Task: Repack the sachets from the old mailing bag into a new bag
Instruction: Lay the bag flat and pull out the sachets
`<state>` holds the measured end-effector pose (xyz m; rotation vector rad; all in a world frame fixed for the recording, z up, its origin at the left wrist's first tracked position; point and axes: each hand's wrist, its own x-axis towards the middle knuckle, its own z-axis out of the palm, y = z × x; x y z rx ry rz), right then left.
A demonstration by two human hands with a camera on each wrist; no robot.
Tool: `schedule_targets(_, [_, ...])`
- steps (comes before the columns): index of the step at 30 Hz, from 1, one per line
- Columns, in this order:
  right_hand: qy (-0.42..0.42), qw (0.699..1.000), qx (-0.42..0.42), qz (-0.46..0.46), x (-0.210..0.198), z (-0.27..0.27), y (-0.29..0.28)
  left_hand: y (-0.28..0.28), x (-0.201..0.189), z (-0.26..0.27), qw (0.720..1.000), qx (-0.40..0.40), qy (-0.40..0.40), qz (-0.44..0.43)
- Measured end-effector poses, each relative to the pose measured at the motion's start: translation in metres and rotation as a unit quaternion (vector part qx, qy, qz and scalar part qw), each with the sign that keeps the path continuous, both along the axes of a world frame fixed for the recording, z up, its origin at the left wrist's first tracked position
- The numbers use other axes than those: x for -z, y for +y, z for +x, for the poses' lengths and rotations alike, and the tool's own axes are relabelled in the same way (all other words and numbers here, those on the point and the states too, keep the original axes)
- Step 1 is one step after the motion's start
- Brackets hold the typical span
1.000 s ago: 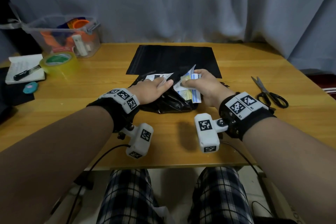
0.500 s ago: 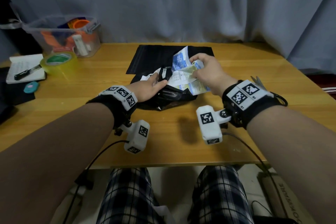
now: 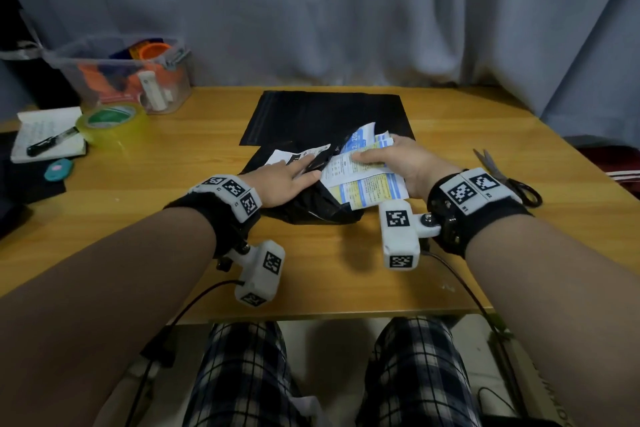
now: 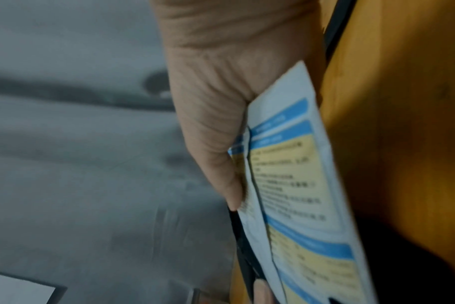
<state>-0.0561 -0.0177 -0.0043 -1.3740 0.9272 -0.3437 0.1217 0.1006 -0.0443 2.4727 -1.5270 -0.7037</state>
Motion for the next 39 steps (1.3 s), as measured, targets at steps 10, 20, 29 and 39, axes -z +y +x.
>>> schedule_targets(10, [0.038, 0.956, -0.069, -0.282, -0.012, 0.018, 0.018, 0.009, -0.005, -0.008, 0.990, 0.001, 0.122, -0.066])
schedule_targets(20, [-0.136, 0.921, 0.045, -0.362, -0.066, -0.029, -0.001, 0.016, -0.008, -0.015, 0.985, -0.054, 0.138, -0.092])
schedule_targets(29, [-0.227, 0.886, 0.284, -0.288, -0.058, -0.061, -0.041, 0.002, -0.008, -0.043, 0.987, 0.031, -0.117, 0.106])
schedule_targets(39, [-0.133, 0.869, 0.448, -0.165, 0.006, -0.066, -0.111, -0.051, -0.028, -0.038, 0.998, 0.042, -0.033, -0.026])
